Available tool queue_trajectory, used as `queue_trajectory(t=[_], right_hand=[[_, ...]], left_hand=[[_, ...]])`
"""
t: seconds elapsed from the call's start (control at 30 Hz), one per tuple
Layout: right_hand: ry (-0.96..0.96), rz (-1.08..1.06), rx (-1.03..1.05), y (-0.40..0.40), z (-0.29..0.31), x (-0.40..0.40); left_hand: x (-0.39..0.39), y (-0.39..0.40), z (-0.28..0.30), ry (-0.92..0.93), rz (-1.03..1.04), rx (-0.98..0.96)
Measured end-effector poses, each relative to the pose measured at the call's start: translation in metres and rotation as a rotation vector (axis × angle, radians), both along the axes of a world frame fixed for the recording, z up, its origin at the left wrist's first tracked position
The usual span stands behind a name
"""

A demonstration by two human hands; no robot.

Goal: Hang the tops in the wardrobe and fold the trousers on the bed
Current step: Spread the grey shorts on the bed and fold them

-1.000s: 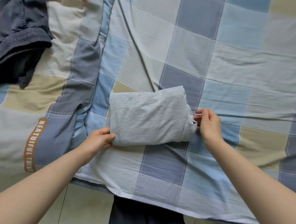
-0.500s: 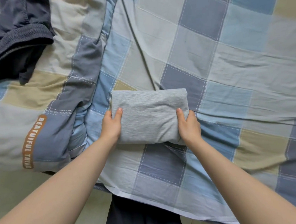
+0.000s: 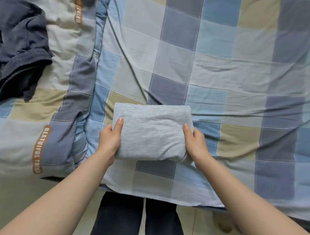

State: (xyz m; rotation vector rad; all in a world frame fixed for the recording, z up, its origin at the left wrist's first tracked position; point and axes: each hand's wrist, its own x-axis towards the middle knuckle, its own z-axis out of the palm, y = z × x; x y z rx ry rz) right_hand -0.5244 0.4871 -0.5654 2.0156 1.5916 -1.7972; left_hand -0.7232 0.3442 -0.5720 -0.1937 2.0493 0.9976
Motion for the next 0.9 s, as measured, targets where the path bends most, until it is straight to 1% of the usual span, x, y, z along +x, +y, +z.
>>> queue_trajectory(t=[0.1, 0.13, 0.2, 0.27, 0.33, 0.4, 0.57, 0.67, 0.77, 0.9], right_hand=[[0.024, -0.055, 0.082, -0.010, 0.029, 0.014], [0.027, -0.133, 0.135, -0.012, 0.064, 0.027], [0.052, -0.134, 0.187, -0.018, 0.082, 0.029], [0.066, -0.195, 0.242, -0.027, 0.118, 0.039], [0.059, -0.260, 0.324, -0.047, 0.164, 0.047], [0.021, -0.341, 0.449, -0.072, 0.208, 0.054], [0.010, -0.524, 0.613, -0.140, 0.298, 0.070], [-0.113, -0.560, 0.742, -0.181, 0.339, 0.086], [-0.249, -0.618, 0.875, -0.226, 0.373, 0.109], [-0.308, -0.622, 0.925, -0.289, 0.399, 0.138]], left_hand=[[0.005, 0.002, 0.029, 0.038, -0.050, 0.048], [0.010, 0.013, 0.060, 0.023, -0.129, 0.077], [0.009, 0.012, 0.076, 0.046, -0.137, 0.100], [0.011, 0.018, 0.108, 0.078, -0.219, 0.158], [0.014, 0.021, 0.149, 0.117, -0.295, 0.233], [0.020, 0.022, 0.192, 0.147, -0.377, 0.321], [0.043, 0.003, 0.284, 0.131, -0.612, 0.461], [0.061, -0.013, 0.327, 0.139, -0.732, 0.562], [0.090, -0.035, 0.365, 0.161, -0.859, 0.617], [0.127, -0.065, 0.389, 0.200, -1.004, 0.657]])
